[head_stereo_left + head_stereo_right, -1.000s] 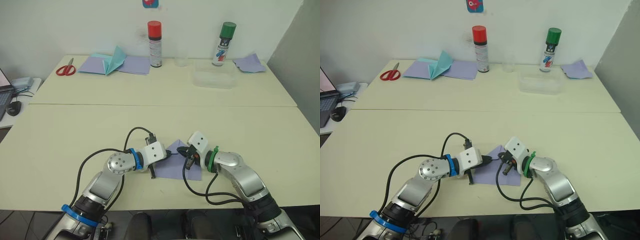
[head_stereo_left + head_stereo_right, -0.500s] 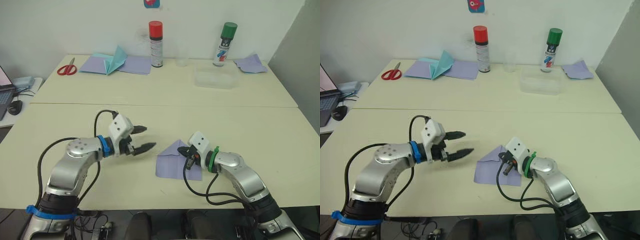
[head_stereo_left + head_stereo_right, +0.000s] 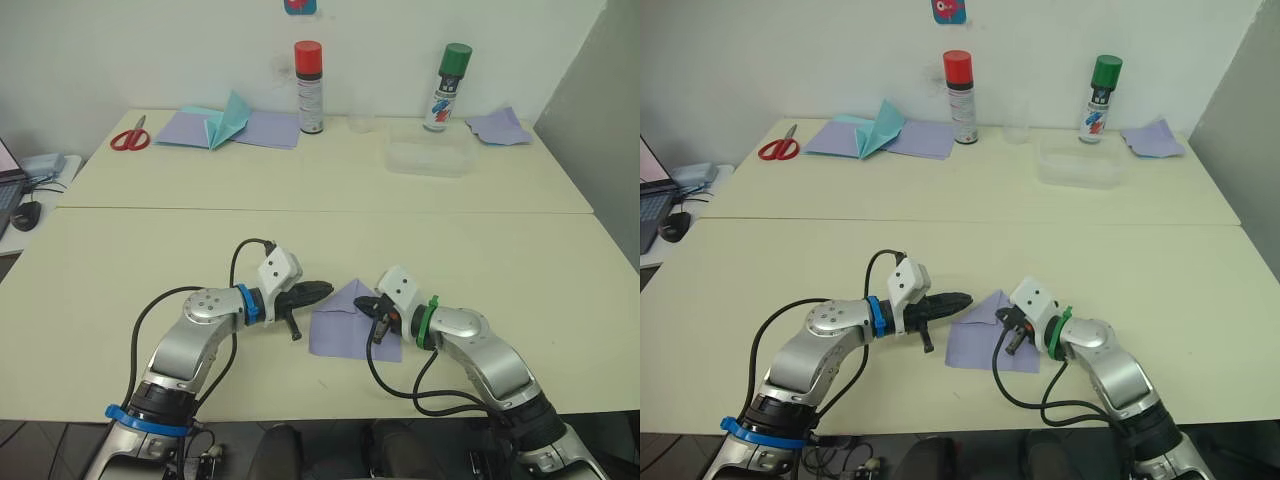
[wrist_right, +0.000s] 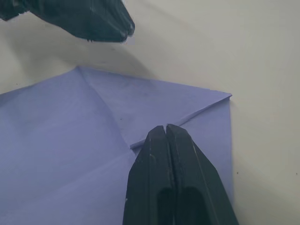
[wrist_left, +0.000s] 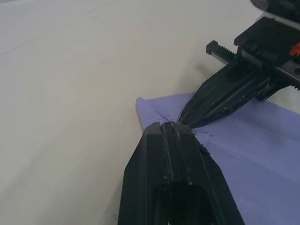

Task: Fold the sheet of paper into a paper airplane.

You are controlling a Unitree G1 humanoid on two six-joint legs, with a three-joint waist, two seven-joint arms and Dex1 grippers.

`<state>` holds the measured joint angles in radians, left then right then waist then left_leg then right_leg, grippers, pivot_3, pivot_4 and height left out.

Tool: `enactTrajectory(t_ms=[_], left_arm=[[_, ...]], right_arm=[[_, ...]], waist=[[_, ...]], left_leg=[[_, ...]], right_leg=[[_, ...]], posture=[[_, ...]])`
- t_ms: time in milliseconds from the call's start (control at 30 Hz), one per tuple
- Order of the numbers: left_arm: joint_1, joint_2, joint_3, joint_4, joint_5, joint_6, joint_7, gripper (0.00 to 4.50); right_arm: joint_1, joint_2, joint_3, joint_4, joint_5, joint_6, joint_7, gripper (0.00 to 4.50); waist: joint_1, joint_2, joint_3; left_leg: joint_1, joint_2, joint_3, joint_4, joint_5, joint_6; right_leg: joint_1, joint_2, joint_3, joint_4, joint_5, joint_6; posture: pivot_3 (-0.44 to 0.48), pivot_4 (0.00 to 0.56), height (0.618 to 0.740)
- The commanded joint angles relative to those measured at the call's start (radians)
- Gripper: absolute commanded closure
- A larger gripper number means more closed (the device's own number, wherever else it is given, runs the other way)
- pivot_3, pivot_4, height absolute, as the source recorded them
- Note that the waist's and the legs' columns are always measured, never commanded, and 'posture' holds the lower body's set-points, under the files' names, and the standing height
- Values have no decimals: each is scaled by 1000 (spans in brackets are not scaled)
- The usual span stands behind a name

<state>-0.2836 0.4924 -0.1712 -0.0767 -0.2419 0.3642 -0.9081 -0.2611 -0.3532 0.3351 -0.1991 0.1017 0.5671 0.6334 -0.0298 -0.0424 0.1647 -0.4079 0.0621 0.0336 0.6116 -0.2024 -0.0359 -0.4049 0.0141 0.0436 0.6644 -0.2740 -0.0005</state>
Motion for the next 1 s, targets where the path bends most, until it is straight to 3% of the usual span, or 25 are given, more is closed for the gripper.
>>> enactTrajectory(t_ms=[33, 1000], left_arm=[[2, -10, -31, 8, 31, -28, 11, 4488], [-57, -29, -105, 103, 98, -14, -4, 4488]], right_arm=[[32, -19, 26, 13, 3, 50, 23, 4500], [-47, 30, 72, 74, -24, -21, 60, 4500]], waist=[[0, 0, 0], [-9, 0, -1]], left_leg=[[0, 0, 0, 0, 0, 0], [8, 1, 1, 1, 0, 0]], right_leg=[[0, 0, 0, 0, 0, 0], [0, 3, 2, 14, -2, -4]], posture=[[0, 150, 740], [0, 150, 740]])
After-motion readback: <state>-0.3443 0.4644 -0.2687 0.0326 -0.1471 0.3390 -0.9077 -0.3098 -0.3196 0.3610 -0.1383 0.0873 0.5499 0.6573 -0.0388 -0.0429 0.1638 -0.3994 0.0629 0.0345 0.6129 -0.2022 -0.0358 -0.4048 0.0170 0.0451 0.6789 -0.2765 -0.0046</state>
